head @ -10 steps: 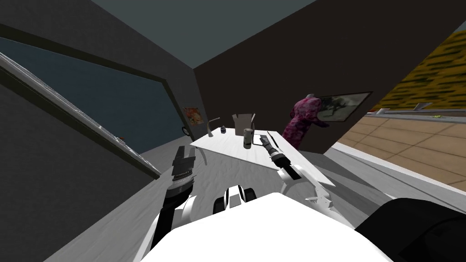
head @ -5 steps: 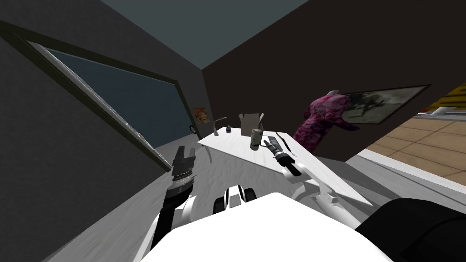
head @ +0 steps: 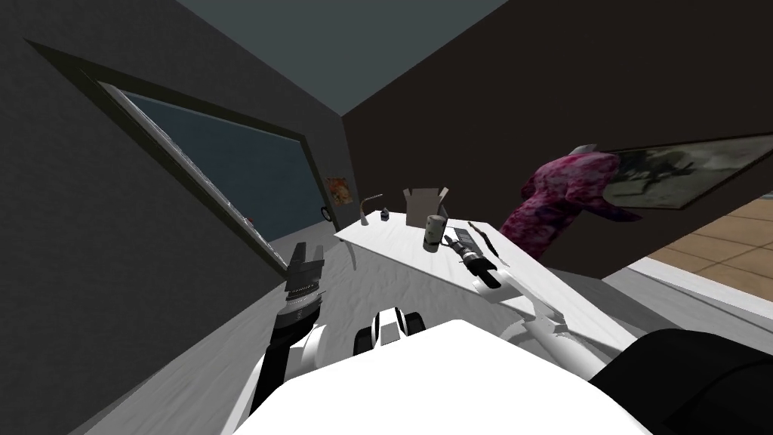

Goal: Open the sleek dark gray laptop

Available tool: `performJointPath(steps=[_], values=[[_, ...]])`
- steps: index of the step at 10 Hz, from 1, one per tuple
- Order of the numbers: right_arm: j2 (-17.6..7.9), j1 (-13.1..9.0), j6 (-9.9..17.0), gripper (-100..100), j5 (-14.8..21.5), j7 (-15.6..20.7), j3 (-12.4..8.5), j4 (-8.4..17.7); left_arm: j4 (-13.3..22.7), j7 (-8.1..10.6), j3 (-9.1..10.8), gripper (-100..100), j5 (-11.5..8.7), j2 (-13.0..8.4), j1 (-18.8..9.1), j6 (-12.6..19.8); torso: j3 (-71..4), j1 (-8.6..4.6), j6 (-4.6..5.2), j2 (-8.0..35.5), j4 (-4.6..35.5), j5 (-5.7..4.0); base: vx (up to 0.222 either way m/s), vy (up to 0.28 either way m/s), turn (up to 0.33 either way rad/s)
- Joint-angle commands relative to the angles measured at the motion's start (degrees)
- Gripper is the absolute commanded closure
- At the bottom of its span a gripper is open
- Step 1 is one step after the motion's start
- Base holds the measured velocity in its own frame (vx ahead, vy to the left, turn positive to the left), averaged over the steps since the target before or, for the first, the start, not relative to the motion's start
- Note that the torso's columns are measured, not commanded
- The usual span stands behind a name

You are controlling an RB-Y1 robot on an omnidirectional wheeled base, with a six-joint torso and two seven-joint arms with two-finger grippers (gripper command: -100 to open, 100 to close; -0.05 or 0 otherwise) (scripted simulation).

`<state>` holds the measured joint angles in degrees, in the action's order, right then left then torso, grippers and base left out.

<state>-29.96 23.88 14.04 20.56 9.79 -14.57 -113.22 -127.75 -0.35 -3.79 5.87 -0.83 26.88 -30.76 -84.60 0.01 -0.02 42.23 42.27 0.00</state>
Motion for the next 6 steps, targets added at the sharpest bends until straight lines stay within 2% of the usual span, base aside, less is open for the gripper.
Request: performJointPath(steps=[1,3,4,5,6], values=[[-1.89,0.25,2.93,-100,1.99,1.43,-1.46,2.55,0.0,0.0,-0.01,0,0.0,0.01,0.0,0.0,-0.04,0.18,0.03,-0.05,-0.02,0.05,0.082,0.09,0.04],[-4.54,0.34,6.57,-100,4.6,3.15,-3.17,5.96,0.0,0.0,0.0,0,0.0,0.0,0.01,0.0,-0.02,-0.05,-0.01,-0.03,-0.01,-0.02,0.1,0.096,0.11],[-4.54,0.34,6.57,-100,4.6,3.15,-3.17,5.96,0.0,0.0,0.0,0,0.0,0.0,0.01,0.0,0.0,0.0,0.02,0.02,-0.01,0.0,0.07,0.079,0.004],[-5.86,0.42,8.24,-100,5.89,3.96,-4.0,7.67,0.0,0.0,0.0,0,0.0,0.0,0.01,0.0,0.01,-0.13,-0.06,0.01,-0.02,-0.07,0.073,0.071,0.038],[-5.86,0.42,8.24,-100,5.89,3.96,-4.0,7.67,0.0,0.0,0.0,0,0.0,0.0,0.0,0.0,-0.05,-0.19,-0.1,-0.11,-0.04,-0.08,0.063,0.055,0.033]])
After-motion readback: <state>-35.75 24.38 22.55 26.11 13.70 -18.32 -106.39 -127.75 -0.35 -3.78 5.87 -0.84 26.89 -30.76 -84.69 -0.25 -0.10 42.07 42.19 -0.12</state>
